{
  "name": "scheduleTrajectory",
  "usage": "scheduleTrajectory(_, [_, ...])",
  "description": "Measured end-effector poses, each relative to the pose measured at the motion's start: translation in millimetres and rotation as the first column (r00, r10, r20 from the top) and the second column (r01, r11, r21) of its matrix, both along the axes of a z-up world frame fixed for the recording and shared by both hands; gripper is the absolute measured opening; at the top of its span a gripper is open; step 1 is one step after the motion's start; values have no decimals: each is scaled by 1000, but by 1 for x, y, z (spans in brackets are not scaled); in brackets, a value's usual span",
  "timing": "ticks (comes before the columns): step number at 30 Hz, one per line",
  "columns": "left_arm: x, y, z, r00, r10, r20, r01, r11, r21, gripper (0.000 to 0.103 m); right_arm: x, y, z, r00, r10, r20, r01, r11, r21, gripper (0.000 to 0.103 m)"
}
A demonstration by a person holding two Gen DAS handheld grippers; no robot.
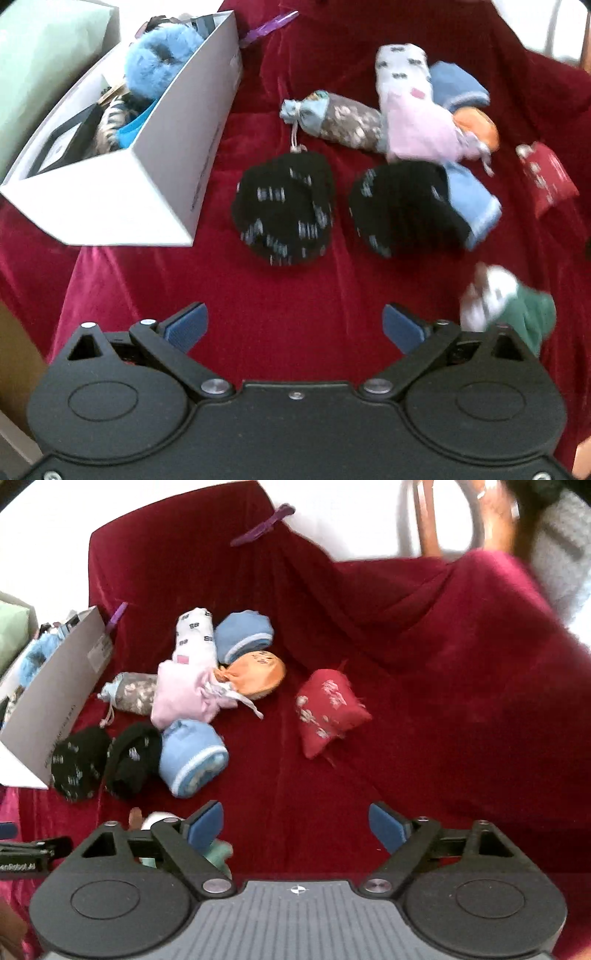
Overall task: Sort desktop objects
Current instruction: 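Move both tools from the basket toward the pile of small items, then grasp the black knit hat with the left tool while the right tool grasps the red pouch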
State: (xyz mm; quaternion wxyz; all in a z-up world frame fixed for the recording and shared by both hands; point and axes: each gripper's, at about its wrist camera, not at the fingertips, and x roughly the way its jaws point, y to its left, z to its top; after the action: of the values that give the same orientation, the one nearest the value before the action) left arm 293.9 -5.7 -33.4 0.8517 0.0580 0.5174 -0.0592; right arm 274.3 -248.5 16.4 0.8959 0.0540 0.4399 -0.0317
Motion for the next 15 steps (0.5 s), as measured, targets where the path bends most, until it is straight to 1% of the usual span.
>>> scheduleTrajectory(1, [6,-1,-1,1000,2,4,-2,1000,1,97,11,-5,-4,1000,-11,-2,11,1000,-20,86])
scheduleTrajectory(3, [21,-6,-1,1000,-1,17,1,1000,-1,97,32,-10,-10,999,-38,5,38,995,-92,90])
scheduleTrajectory(5, [31,-10,0,999,-24,29,24,1000,-9,98,54,-13,-16,999,-44,11,45,990,-136,90])
scheduleTrajectory(8, [48,-18,1,998,-52,38,52,999,1,99,84,-17,-25,999,-43,-9,42,989,-142,86])
scheduleTrajectory(9, [53,-20,-1,997,-69,31,69,998,3,99,92,-19,-29,999,-50,-19,47,988,-144,85])
scheduleTrajectory(11, [63,-22,-7,997,-70,16,70,998,0,99,107,-24,-36,996,-78,-37,72,987,-141,85])
scheduleTrajectory(13, [72,-23,-15,998,-62,-14,62,998,4,99,119,-28,-47,993,-100,-61,92,987,-133,82])
scheduleTrajectory(14, [76,-23,-20,998,-53,-22,53,999,9,99,123,-30,-51,992,-106,-75,96,988,-123,76])
scheduleTrajectory(15, [79,-23,-23,998,-52,-19,52,998,22,99,127,-31,-55,991,-100,-87,92,991,-94,66])
